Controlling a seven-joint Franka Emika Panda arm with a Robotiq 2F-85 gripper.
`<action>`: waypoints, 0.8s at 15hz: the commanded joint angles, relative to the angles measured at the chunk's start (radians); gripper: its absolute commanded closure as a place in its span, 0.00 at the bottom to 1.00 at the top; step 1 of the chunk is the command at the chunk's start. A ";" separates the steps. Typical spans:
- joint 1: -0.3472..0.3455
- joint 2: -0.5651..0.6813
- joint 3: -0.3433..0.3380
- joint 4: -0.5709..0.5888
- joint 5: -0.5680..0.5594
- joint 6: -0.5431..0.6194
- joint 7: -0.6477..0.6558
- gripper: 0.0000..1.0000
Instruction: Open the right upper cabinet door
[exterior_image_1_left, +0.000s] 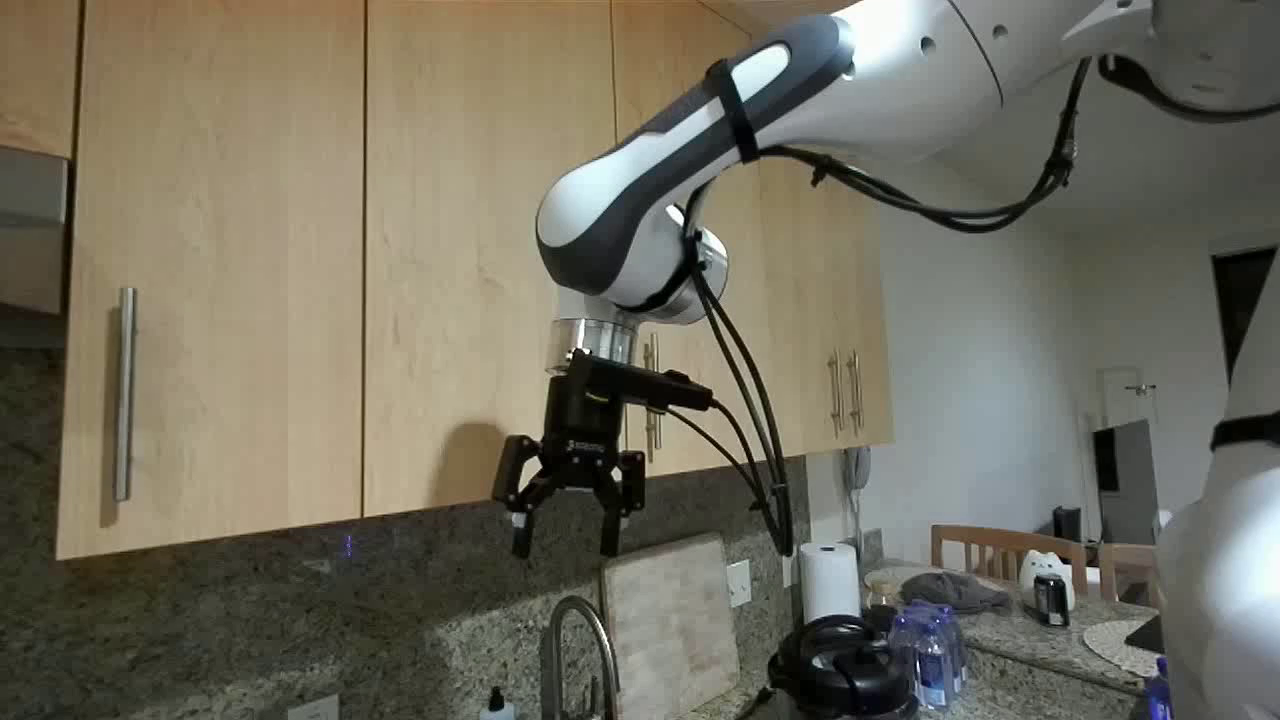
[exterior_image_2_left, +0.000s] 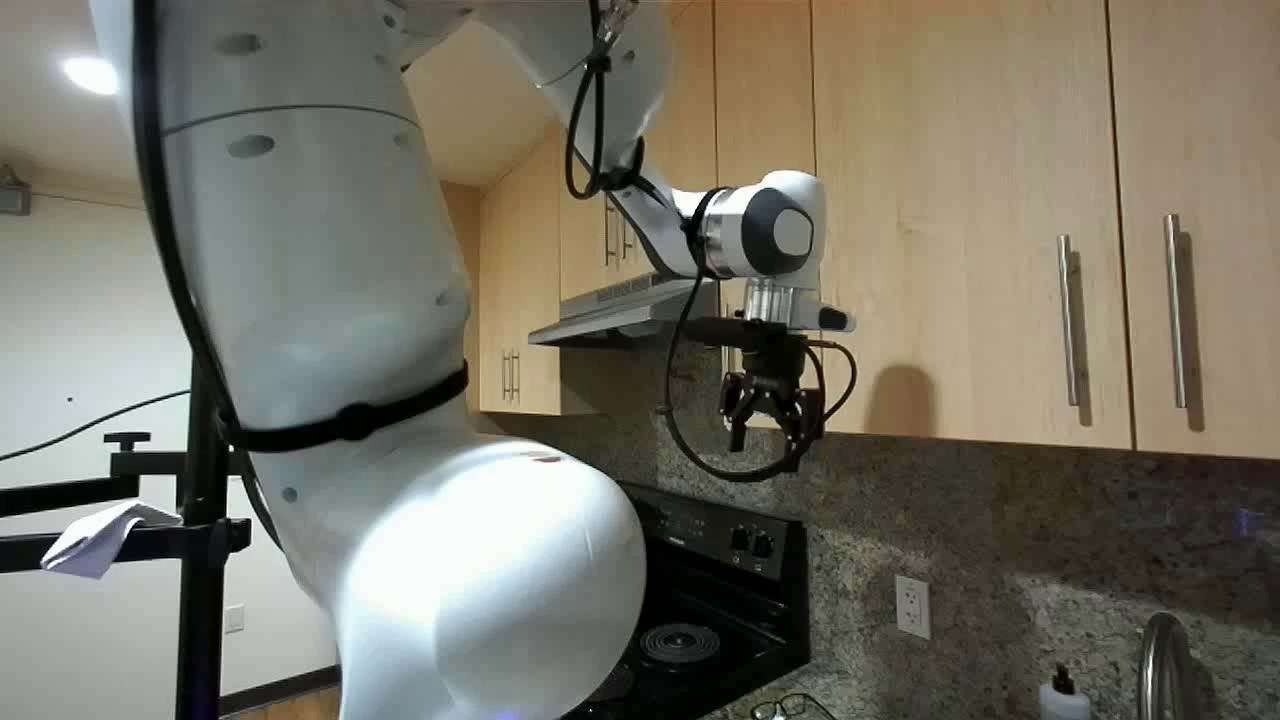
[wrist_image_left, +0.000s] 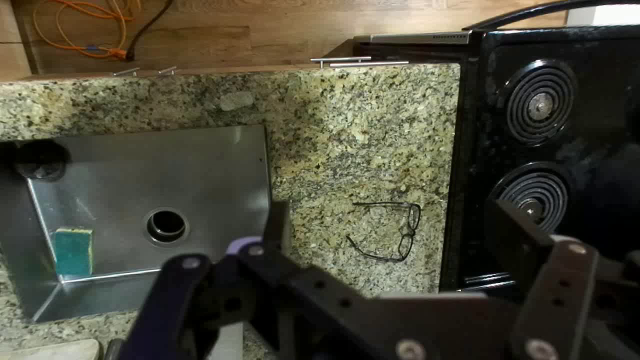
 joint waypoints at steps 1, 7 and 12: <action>-0.005 0.000 0.004 0.002 0.001 -0.003 -0.001 0.00; -0.005 0.000 0.004 0.002 0.001 -0.003 -0.001 0.00; -0.012 0.025 0.015 0.036 -0.027 -0.013 0.031 0.00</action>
